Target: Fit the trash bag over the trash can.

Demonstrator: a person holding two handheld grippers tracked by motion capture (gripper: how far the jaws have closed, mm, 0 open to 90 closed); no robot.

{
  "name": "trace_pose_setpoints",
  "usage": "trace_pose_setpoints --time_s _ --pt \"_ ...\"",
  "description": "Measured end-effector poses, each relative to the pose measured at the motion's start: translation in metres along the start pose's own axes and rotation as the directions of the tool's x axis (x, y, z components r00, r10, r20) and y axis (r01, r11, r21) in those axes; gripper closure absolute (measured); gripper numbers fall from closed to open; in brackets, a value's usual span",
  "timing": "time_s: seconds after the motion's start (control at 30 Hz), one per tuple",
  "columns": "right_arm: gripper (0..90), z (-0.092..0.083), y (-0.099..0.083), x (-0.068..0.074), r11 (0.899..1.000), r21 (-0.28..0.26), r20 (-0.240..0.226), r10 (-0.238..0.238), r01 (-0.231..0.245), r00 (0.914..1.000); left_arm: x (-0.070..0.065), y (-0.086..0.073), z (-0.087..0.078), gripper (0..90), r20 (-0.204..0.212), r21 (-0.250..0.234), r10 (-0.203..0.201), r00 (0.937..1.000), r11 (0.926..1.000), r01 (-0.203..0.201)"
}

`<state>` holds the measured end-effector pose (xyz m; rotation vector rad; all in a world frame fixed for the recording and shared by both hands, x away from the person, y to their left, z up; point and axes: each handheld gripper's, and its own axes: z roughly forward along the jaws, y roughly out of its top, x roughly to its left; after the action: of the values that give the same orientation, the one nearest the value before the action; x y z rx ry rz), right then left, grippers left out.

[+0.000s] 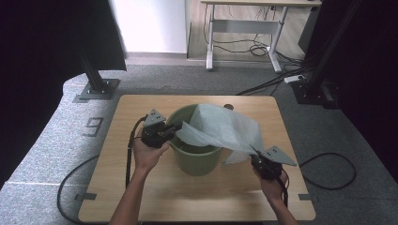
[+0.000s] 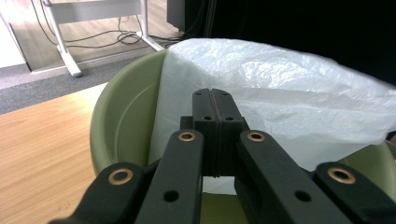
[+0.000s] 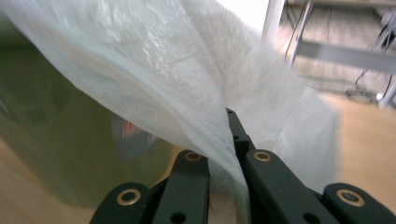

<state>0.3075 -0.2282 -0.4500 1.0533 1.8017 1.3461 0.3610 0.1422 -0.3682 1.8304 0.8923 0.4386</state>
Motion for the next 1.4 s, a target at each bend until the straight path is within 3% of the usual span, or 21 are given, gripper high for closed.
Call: trace_pose_setpoints --time_s 0.03,0.07,0.1,0.13,0.17,0.23,0.27,0.3,0.33,0.37,0.4,0.53,0.63,0.83,1.1,1.4 --pt "88.5 -0.003 0.008 -0.002 1.000 -0.015 -0.004 -0.016 0.016 0.9999 0.001 -0.001 0.000 89.0 -0.004 0.004 0.001 1.0000 1.0000 -0.001" --pt "88.5 -0.008 0.026 -0.003 0.997 -0.040 -0.012 -0.064 0.064 0.9978 0.004 -0.002 -0.001 88.9 -0.010 0.010 -0.002 0.9999 0.9999 0.002" --pt "88.5 -0.008 0.026 -0.003 0.997 -0.040 -0.012 -0.064 0.064 0.9978 0.004 -0.002 -0.001 88.8 -0.010 0.010 -0.002 0.9999 0.9999 0.002" --pt "88.5 -0.012 0.045 -0.004 0.993 -0.073 -0.019 -0.091 0.089 0.9957 0.006 -0.004 -0.002 88.5 -0.012 0.008 -0.013 0.9998 0.9999 0.013" --pt "88.5 -0.012 0.045 -0.004 0.993 -0.073 -0.019 -0.091 0.089 0.9957 0.006 -0.004 -0.002 88.2 -0.012 0.008 -0.013 0.9998 0.9999 0.013" --pt "88.5 -0.013 0.068 -0.001 0.988 -0.100 -0.036 -0.122 0.118 0.9919 0.010 -0.006 -0.004 85.2 -0.017 0.016 -0.020 0.9997 0.9997 0.020" --pt "88.5 -0.013 0.068 -0.001 0.988 -0.100 -0.036 -0.122 0.118 0.9919 0.010 -0.007 -0.004 85.2 -0.022 0.015 -0.022 0.9995 0.9996 0.023" --pt "88.5 -0.010 0.079 0.001 0.986 -0.101 -0.043 -0.134 0.129 0.9900 0.010 -0.008 -0.005 75.4 -0.027 0.016 -0.017 0.9995 0.9997 0.018" --pt "88.5 -0.010 0.079 0.001 0.986 -0.101 -0.043 -0.134 0.129 0.9900 0.008 -0.008 -0.006 75.4 -0.035 0.015 -0.010 0.9993 0.9998 0.011" --pt "88.5 -0.009 0.083 0.003 0.986 -0.094 -0.045 -0.140 0.135 0.9891 0.006 -0.008 -0.008 68.9 -0.038 0.015 0.002 0.9993 0.9999 -0.002" --pt "88.5 -0.004 0.088 0.006 0.986 -0.082 -0.050 -0.149 0.144 0.9876 0.003 -0.007 -0.009 58.1 -0.031 0.016 0.013 0.9994 0.9998 -0.012" --pt "88.5 0.004 0.091 0.008 0.988 -0.062 -0.058 -0.142 0.138 0.9882 -0.008 -0.006 -0.015 48.6 0.036 0.004 0.056 0.9978 0.9984 -0.056" --pt "88.5 0.011 0.092 0.010 0.991 -0.043 -0.073 -0.126 0.123 0.9894 -0.015 -0.004 -0.021 39.3 0.095 -0.019 0.058 0.9938 0.9982 -0.056" --pt "88.5 0.014 0.094 0.012 0.995 -0.031 -0.091 -0.092 0.090 0.9916 -0.025 -0.003 -0.022 33.5 0.110 -0.017 0.067 0.9916 0.9977 -0.065" --pt "88.4 0.020 0.092 0.022 0.997 0.007 -0.125 -0.081 0.082 0.9888 -0.036 -0.008 -0.016 29.4 0.140 -0.008 0.074 0.9874 0.9973 -0.073" --pt "88.4 0.029 0.095 0.029 0.997 0.035 -0.123 -0.066 0.071 0.9901 -0.047 -0.015 -0.012 25.1 0.147 -0.004 0.074 0.9864 0.9972 -0.074"
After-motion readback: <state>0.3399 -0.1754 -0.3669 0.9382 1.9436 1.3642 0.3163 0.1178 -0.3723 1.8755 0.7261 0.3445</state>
